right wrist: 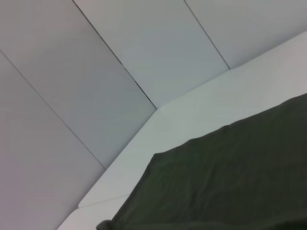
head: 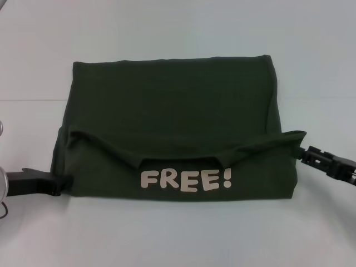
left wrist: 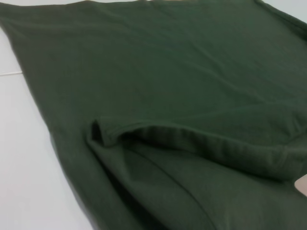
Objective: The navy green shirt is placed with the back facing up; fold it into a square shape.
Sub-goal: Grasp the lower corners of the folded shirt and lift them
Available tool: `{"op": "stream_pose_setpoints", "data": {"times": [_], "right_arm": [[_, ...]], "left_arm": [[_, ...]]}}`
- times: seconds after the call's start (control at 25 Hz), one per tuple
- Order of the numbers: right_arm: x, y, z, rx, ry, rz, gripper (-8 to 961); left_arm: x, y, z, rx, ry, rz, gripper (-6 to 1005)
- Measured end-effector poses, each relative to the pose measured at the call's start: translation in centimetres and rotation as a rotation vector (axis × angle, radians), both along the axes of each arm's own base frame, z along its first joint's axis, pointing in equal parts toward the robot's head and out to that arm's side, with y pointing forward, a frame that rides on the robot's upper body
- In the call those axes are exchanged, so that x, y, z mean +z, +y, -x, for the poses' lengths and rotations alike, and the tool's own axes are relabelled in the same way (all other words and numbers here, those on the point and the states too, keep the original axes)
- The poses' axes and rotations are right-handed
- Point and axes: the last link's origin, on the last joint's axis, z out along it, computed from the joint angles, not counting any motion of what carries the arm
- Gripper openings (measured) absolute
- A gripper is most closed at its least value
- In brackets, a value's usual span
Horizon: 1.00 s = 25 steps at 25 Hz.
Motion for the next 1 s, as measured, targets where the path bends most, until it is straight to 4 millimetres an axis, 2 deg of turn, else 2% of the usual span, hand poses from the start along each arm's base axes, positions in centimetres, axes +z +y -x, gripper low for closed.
{"op": "stream_pose_setpoints", "data": {"times": [0.16, 0.28, 0.48, 0.72, 1.0], "right_arm": [[1.7, 0.7, -0.2, -0.068, -0.002, 0.076, 943], [4.0, 1.9, 0.4, -0.133, -0.042, 0.142, 943], [6.0, 3.7, 2.5, -0.254, -0.149, 0.288, 942], [5.4, 5.7, 4.7, -0.331, -0.278, 0.419, 940], [4.5, 6.1, 5.3, -0.382, -0.351, 0.483, 924]], "left_arm": [[0.1, 0.0, -0.2, -0.009, -0.006, 0.007, 31], [0.2, 0.1, -0.3, -0.013, -0.008, 0.007, 32], [0.3, 0.1, -0.3, -0.013, -0.009, 0.005, 33], [0.3, 0.0, -0.4, -0.016, -0.014, 0.012, 36], [0.3, 0.0, -0.4, -0.018, -0.014, 0.01, 40]]}}
